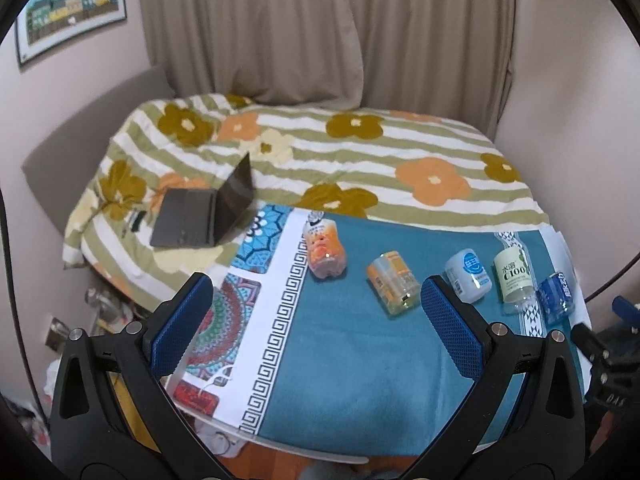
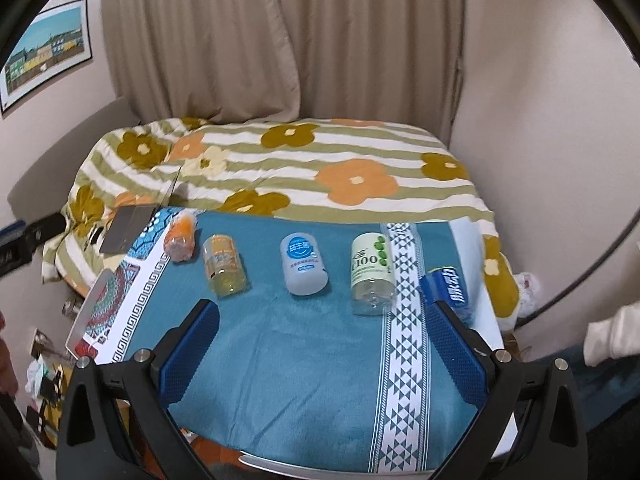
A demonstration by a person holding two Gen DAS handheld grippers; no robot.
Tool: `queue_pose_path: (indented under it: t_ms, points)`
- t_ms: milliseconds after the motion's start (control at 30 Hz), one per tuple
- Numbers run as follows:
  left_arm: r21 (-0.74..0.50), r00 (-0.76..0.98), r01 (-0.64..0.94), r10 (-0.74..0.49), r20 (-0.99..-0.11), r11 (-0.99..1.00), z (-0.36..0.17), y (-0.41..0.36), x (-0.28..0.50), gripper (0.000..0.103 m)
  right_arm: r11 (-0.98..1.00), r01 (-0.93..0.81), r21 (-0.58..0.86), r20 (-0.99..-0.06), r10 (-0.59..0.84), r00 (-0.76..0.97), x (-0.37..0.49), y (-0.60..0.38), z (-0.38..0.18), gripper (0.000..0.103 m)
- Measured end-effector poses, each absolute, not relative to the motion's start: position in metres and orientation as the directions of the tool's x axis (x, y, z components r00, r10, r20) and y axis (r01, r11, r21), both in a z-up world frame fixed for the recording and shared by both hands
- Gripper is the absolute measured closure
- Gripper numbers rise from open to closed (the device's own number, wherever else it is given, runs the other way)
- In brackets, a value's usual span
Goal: Flip cup upright
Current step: 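Move the left gripper toward the orange printed cup lying on its side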
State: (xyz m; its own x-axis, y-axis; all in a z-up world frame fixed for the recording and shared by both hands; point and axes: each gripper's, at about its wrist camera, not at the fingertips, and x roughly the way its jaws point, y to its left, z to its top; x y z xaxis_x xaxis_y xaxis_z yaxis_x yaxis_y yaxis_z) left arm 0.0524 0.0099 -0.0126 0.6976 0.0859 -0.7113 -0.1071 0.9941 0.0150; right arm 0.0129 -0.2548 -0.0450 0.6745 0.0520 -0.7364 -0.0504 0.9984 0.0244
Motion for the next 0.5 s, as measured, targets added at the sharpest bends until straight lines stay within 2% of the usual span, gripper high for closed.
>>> queue_pose_path:
  t_ms: [167, 500]
  points:
    - [0.001, 0.644, -0.101, 0.066, -0.762, 0.995, -0.039, 0.016, 0.095, 0.000, 0.997, -0.069, 0.041, -0.759, 0.076, 0.646, 0.029, -0.249, -0.059, 0.000]
    - [-0.059, 0.497, -0.088, -0.008, -0.868, 0.994, -0.110, 0.036, 0.195, 0.000, 0.999, 0.002, 0.032, -0.808, 0.025, 0.588, 0.078, -0.242, -0.087, 0.000]
